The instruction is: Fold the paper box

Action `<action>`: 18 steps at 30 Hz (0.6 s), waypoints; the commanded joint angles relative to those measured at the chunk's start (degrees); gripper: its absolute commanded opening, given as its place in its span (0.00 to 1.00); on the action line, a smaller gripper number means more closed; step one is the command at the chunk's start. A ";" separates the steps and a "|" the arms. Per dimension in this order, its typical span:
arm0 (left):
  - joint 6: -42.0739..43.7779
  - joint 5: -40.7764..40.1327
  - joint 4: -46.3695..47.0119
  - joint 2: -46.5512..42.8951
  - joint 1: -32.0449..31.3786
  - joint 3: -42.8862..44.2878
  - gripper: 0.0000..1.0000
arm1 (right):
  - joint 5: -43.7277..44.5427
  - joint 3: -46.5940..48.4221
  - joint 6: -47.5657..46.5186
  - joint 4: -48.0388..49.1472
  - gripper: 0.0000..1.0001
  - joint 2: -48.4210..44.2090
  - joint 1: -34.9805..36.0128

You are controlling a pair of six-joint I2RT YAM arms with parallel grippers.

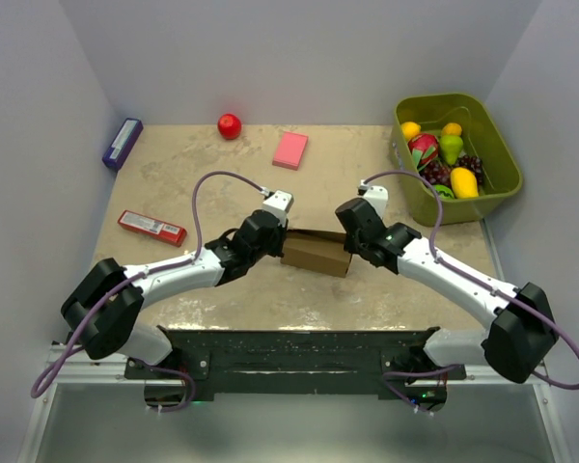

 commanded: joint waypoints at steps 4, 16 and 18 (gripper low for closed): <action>-1.55 5.70 -7.48 2.23 -2.08 -2.56 0.00 | -5.69 -4.53 6.94 7.22 0.00 -0.60 5.19; -1.46 4.82 -8.09 1.79 -2.08 -2.73 0.00 | -1.82 -5.06 7.91 4.50 0.00 -2.71 6.60; -1.37 4.29 -8.00 1.79 -2.08 -3.17 0.00 | -0.68 -2.43 7.12 1.87 0.00 -2.54 6.51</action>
